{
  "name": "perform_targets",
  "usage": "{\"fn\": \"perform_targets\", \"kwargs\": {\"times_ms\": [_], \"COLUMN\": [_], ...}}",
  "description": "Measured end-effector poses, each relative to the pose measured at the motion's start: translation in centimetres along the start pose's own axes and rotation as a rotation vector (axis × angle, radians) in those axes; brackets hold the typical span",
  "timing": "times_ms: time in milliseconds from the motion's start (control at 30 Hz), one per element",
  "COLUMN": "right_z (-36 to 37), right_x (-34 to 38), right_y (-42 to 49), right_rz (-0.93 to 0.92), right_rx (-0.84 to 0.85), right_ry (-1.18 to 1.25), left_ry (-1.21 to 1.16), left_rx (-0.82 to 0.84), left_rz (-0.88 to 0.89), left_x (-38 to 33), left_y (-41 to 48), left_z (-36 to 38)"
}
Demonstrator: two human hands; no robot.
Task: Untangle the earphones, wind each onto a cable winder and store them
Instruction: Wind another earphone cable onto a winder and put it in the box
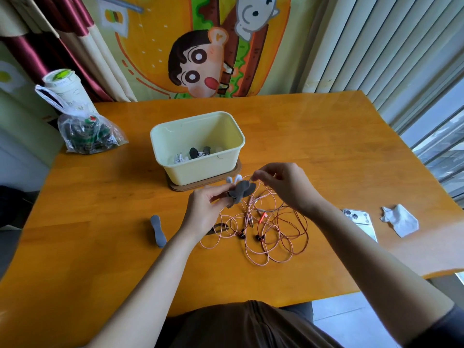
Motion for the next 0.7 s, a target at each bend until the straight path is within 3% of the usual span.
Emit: {"fn": "perform_targets", "kwargs": {"times_ms": [167,367,567,700], "right_z": [0.0,1.5,4.4,5.0], "right_x": [-2.0,-2.9,-2.7,-1.4], "right_y": [0.6,-0.3,-1.4,-1.7], "right_rz": [0.056,0.17,0.208,0.136], "right_rx": [-0.065,-0.076,-0.036,-0.035], "right_ry": [0.08,0.453,0.509,0.358], "left_ry": [-0.219,-0.588,-0.888,-0.879], "left_rx": [0.103,0.098,-0.044,-0.219], "left_rz": [-0.022,-0.064,-0.18,-0.207], "left_x": [-1.8,-3.7,-2.9,-1.4], "left_y": [-0.3,-0.6,0.1,0.2], "left_z": [1.7,2.8,2.3,1.2]}}
Point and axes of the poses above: each hand's wrist, its own y-axis towards the middle knuckle, its own z-axis out of the palm, x = y × z, the point moved 10 cm from there along y, towards the middle knuckle, and after that the axes turned 9 degrees about -y, right-handed, at the moved point
